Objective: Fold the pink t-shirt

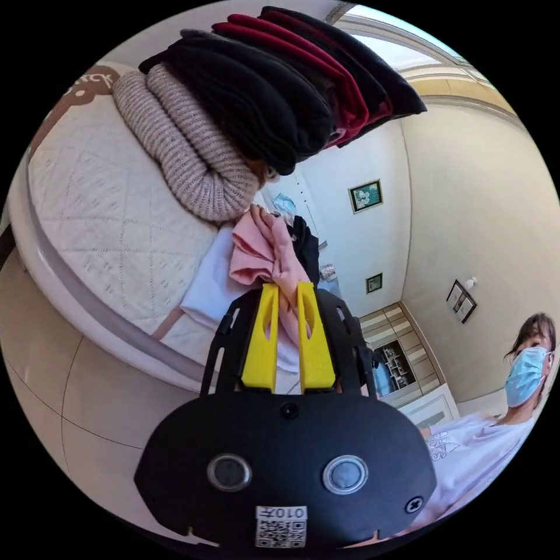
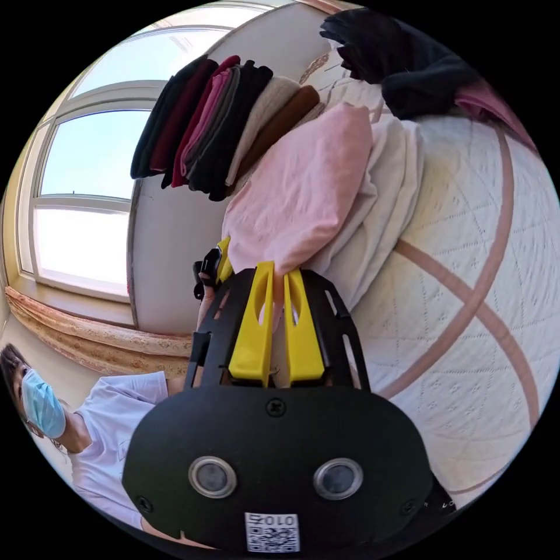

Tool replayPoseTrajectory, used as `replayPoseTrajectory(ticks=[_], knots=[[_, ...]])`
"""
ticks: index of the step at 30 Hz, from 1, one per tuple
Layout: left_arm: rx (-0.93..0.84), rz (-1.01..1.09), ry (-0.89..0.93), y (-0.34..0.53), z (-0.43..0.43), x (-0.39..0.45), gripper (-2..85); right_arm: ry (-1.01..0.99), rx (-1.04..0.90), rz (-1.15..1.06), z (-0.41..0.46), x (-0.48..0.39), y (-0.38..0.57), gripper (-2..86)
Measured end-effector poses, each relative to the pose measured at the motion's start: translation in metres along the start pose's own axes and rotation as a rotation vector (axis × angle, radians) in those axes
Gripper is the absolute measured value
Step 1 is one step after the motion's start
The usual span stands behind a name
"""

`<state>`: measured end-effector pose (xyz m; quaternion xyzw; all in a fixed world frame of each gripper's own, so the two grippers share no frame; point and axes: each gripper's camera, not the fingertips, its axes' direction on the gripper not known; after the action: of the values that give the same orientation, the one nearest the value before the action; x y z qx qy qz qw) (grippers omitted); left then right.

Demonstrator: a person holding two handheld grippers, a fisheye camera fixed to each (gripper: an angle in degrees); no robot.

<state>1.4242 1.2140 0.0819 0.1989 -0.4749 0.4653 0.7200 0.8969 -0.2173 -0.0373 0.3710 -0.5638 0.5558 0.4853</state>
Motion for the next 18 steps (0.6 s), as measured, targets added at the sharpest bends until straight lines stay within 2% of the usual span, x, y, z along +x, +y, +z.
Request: replayPoseTrajectory(ticks=[2, 6, 8, 12, 14, 16, 18], knots=[[0.011, -0.015, -0.04, 0.009, 0.003, -0.003, 5.8, -0.031, -0.001, 0.039, 0.012, 0.009, 0.006, 4.8], [-0.028, -0.121, 0.022, 0.023, 0.016, -0.037, 5.5, -0.064, 0.012, 0.048, 0.024, 0.018, 0.017, 5.0], [-0.027, -0.092, -0.023, 0.026, 0.013, -0.033, 5.0, -0.039, 0.01, 0.0, 0.026, 0.01, 0.024, 5.2], [0.072, 0.061, -0.325, 0.039, -0.02, 0.016, 3.1, 0.137, 0.064, -0.069, 0.009, -0.013, 0.049, 4.5], [0.105, 0.206, -0.475, 0.044, -0.025, 0.055, 2.1, 0.309, 0.247, -0.152, -0.008, -0.048, 0.078, 3.8], [0.056, 0.412, -0.591, 0.041, -0.004, 0.1, 1.3, 0.405, 0.352, -0.254, -0.007, -0.079, 0.094, 3.6], [-0.018, 0.532, -0.607, 0.036, 0.027, 0.119, 0.9, 0.439, 0.366, -0.365, 0.008, -0.101, 0.099, 3.4]])
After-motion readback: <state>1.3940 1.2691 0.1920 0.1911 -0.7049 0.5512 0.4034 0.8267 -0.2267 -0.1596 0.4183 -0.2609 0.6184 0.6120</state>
